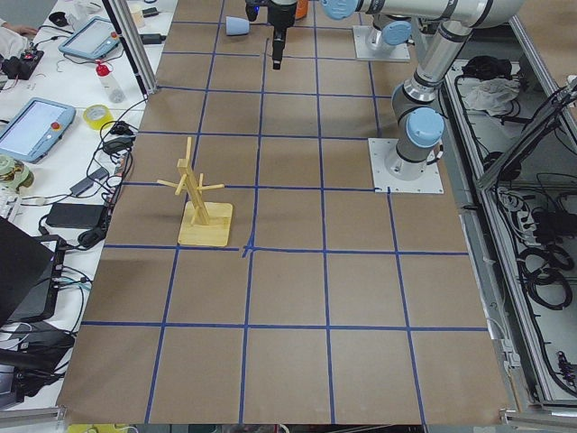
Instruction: Flip cup
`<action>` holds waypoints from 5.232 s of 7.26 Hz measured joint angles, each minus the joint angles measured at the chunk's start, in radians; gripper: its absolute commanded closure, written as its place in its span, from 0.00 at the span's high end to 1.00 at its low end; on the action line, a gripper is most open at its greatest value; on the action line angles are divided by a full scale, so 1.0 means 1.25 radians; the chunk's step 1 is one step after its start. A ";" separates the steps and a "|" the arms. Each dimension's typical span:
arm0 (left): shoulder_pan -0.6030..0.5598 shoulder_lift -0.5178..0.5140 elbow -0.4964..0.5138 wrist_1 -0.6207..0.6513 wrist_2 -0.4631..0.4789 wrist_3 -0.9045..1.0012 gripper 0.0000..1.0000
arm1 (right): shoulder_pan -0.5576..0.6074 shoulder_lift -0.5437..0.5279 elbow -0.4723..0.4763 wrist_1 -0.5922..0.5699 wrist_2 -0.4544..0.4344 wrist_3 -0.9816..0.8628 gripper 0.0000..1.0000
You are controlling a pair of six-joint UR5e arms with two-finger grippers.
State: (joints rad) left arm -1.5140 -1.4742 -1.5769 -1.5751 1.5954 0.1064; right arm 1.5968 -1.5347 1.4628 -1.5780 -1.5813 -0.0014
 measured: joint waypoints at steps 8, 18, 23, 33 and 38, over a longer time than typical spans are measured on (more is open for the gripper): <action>0.000 0.001 0.000 0.000 0.000 0.000 1.00 | 0.000 0.000 -0.001 0.000 -0.003 -0.011 1.00; -0.001 0.010 -0.014 -0.008 0.001 -0.013 1.00 | -0.091 0.161 0.007 -0.113 0.000 -0.015 1.00; -0.002 -0.002 0.000 -0.014 0.006 -0.013 1.00 | -0.187 0.361 0.034 -0.364 0.001 -0.167 1.00; -0.004 -0.048 0.052 -0.021 0.002 -0.004 1.00 | -0.199 0.443 0.043 -0.478 0.031 -0.315 0.70; -0.004 -0.038 0.042 -0.021 0.002 -0.002 1.00 | 0.079 0.358 0.065 -0.485 0.045 -0.459 0.71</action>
State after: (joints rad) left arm -1.5187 -1.5221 -1.5240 -1.6015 1.5984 0.1041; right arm 1.6951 -1.0866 1.5438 -2.1837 -1.5246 -0.5748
